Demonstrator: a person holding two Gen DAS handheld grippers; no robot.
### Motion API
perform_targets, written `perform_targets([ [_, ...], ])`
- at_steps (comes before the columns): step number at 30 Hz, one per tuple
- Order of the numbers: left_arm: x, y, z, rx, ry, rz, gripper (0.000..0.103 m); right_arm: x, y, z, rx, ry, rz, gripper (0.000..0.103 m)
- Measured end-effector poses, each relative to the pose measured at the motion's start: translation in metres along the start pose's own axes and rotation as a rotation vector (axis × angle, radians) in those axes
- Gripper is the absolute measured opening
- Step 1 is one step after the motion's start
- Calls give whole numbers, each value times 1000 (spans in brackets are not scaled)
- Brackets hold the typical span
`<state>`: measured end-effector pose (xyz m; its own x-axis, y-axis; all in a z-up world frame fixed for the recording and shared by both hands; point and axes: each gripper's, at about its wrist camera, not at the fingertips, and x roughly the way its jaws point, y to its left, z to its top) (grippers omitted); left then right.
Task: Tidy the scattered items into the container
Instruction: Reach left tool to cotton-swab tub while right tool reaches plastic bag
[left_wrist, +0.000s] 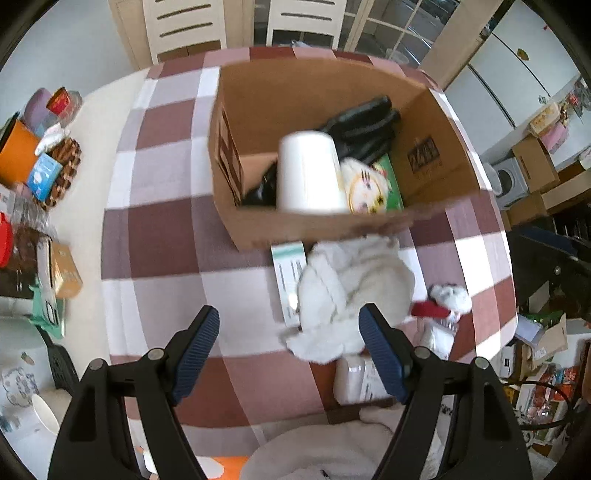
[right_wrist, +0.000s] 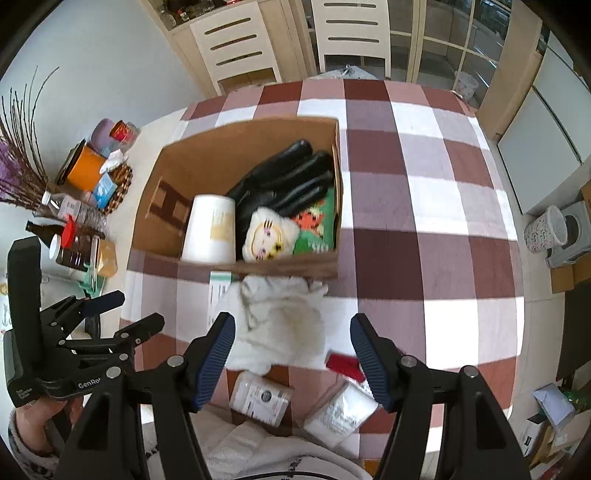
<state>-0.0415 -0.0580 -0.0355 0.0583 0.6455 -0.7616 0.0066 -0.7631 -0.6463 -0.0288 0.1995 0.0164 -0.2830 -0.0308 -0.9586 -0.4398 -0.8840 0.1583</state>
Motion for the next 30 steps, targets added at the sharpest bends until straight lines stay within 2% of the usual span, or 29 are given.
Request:
perform_targets([
  [7, 18, -15, -36, 55, 106, -42, 79, 4, -2, -30, 41, 37, 8, 67],
  [17, 48, -50, -73, 181, 251, -114, 79, 25, -17, -72, 171, 115, 2, 77],
  [27, 84, -59, -93, 190, 349, -160, 79, 53, -57, -116, 394, 136, -6, 80],
  [30, 98, -61, -100, 179, 365, -179, 79, 71, -70, -132, 480, 168, 6, 80],
])
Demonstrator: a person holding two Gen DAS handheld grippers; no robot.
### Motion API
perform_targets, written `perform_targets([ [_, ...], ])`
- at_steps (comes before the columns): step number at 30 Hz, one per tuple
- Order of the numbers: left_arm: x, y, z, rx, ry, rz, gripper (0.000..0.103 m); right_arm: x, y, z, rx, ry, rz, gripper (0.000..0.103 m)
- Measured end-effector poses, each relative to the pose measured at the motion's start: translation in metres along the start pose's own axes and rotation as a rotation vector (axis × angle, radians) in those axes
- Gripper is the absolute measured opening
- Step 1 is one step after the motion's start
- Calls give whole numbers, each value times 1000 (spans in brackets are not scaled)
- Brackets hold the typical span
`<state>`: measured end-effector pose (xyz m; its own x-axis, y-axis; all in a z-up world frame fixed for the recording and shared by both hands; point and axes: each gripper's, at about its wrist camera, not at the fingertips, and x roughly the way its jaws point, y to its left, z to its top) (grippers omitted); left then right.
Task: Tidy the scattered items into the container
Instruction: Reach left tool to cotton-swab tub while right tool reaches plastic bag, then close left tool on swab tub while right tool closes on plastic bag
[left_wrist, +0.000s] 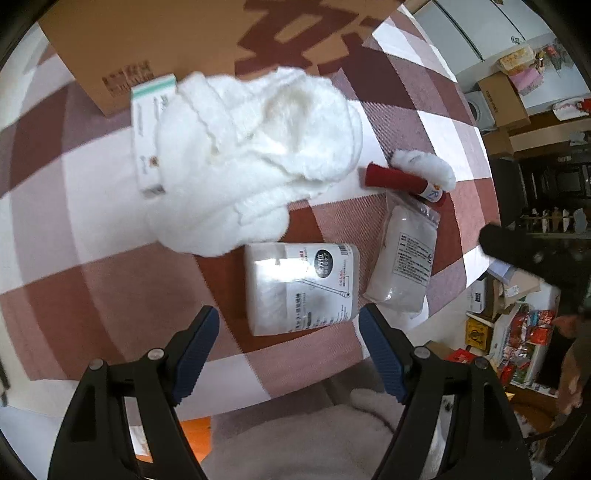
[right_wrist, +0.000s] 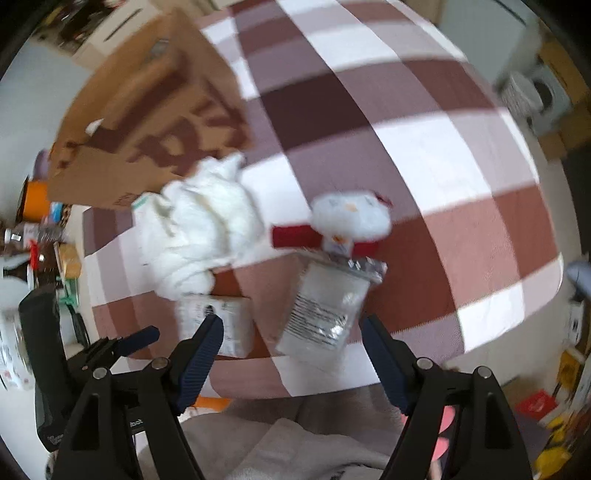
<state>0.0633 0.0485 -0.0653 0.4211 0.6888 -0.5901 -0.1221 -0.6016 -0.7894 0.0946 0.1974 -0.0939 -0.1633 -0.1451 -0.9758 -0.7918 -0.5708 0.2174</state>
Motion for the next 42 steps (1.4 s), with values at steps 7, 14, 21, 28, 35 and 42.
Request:
perform_targets([
  [7, 16, -13, -2, 37, -10, -7, 79, 33, -21, -12, 92, 53, 7, 80],
  [14, 30, -22, 2, 71, -24, 50, 80, 54, -26, -14, 132, 67, -5, 80],
  [21, 46, -29, 9, 94, -34, 108, 83, 77, -24, -7, 168, 86, -26, 80],
  [28, 59, -32, 15, 110, -51, 171, 84, 95, -15, -4, 160, 104, -50, 80],
  [35, 63, -35, 14, 168, -89, 242, 85, 100, -5, -6, 147, 86, -108, 82],
  [42, 64, -28, 14, 195, -103, 309, 84, 110, 13, -10, 124, 73, -199, 89],
])
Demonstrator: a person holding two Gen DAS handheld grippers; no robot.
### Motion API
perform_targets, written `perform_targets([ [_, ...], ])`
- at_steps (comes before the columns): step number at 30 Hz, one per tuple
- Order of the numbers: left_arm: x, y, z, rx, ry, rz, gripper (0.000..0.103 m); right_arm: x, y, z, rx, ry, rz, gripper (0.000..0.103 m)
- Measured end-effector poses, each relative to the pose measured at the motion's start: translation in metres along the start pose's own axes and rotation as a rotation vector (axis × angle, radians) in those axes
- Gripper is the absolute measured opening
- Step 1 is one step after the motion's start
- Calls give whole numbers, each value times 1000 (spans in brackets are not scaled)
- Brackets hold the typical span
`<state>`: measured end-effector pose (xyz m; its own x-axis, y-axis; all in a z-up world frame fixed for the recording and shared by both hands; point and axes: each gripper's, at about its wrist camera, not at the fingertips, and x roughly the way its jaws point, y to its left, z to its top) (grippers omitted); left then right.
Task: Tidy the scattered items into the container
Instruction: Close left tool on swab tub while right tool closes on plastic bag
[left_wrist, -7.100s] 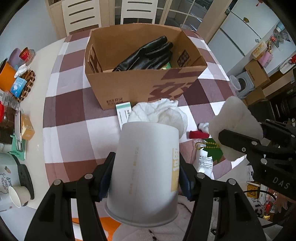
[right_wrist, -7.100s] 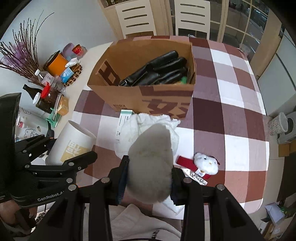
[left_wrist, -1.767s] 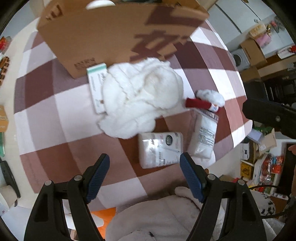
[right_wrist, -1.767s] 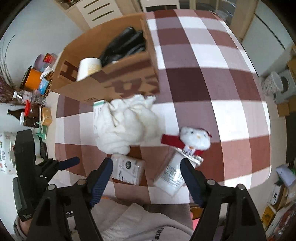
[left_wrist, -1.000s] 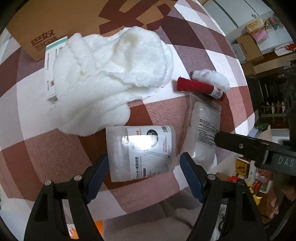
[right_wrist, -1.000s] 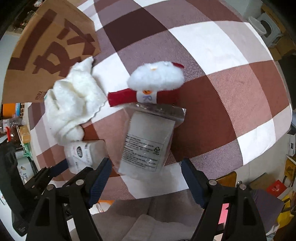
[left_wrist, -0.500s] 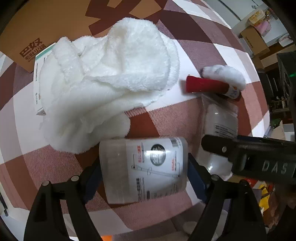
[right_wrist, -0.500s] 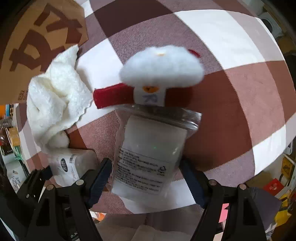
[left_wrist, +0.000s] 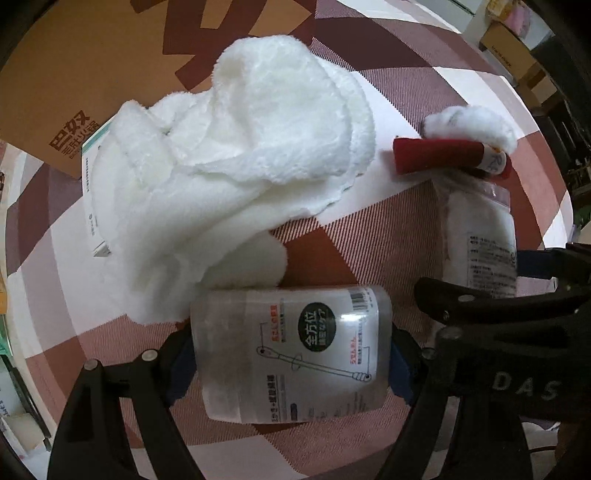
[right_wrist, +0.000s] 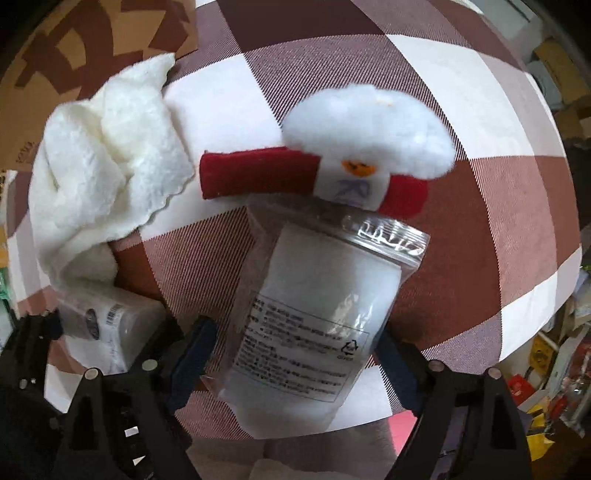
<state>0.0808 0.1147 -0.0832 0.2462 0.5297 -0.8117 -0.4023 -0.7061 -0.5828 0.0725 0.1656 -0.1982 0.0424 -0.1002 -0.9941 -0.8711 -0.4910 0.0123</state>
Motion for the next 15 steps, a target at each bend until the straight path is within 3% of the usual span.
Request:
perform_targets([
  [9, -3, 39, -9, -123, 28, -22, 79, 1, -1, -8, -4, -23, 12, 85],
  [12, -4, 53, -13, -171, 29, -40, 79, -1, -2, -11, -16, -29, -19, 70],
  [13, -5, 57, -14, -185, 29, -46, 79, -3, -3, -12, -18, -35, -18, 59],
  [15, -6, 64, -16, -208, 26, -53, 79, -7, -8, -14, 10, -52, 34, 51],
])
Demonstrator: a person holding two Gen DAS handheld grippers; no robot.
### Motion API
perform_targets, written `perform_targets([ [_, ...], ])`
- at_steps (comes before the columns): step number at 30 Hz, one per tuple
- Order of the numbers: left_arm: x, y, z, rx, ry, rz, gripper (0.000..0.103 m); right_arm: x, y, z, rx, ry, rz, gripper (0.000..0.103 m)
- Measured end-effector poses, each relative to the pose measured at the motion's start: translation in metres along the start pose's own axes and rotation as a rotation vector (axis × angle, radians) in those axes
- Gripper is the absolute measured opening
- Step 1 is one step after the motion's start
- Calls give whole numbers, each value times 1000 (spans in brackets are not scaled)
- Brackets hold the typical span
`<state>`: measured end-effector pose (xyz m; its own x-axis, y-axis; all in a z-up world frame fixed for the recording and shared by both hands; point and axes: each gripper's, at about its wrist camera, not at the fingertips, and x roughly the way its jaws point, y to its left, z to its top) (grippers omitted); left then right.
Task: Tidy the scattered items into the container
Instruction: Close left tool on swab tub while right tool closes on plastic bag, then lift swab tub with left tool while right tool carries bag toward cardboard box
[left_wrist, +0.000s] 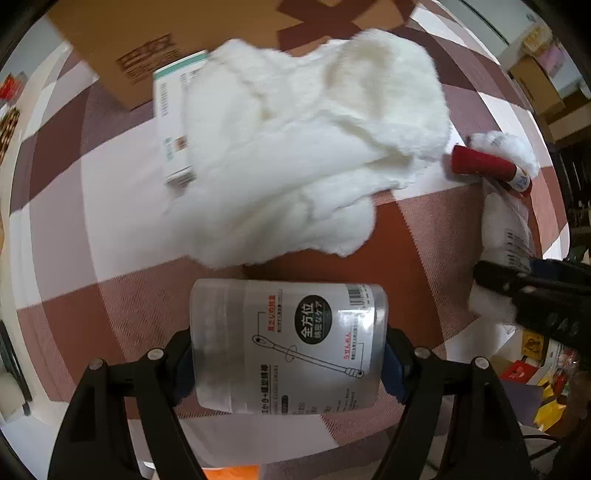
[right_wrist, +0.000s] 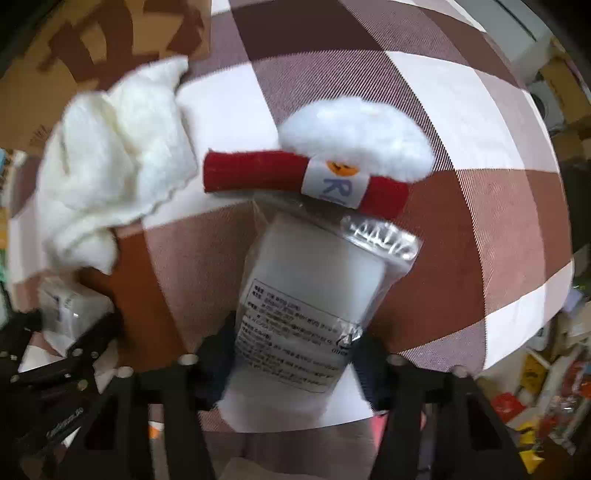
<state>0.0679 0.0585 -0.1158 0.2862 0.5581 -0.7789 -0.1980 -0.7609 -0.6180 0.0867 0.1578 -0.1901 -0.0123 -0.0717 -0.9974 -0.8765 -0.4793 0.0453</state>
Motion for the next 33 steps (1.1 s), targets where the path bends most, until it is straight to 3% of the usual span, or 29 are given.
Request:
perform_targets([
  [4, -8, 13, -2, -39, -10, -23, 79, -7, -11, -5, 68, 5, 70, 48],
  [10, -30, 28, -2, -77, -43, -56, 79, -33, -3, -13, 46, -21, 104, 48],
  [17, -45, 17, -23, -116, -70, -53, 79, -57, 28, -14, -27, -68, 103, 48],
  [18, -46, 14, -24, -122, -72, -51, 79, -55, 52, -8, -36, -78, 97, 48],
  [22, -48, 13, -13, -148, -92, -44, 79, -76, 66, 24, -104, -119, 95, 48],
  [27, -66, 15, -10, -176, -139, -41, 79, -107, 50, 2, -152, -151, 102, 48],
  [33, -90, 24, -12, -185, -191, -17, 79, -118, 69, 13, -185, -170, 116, 48],
])
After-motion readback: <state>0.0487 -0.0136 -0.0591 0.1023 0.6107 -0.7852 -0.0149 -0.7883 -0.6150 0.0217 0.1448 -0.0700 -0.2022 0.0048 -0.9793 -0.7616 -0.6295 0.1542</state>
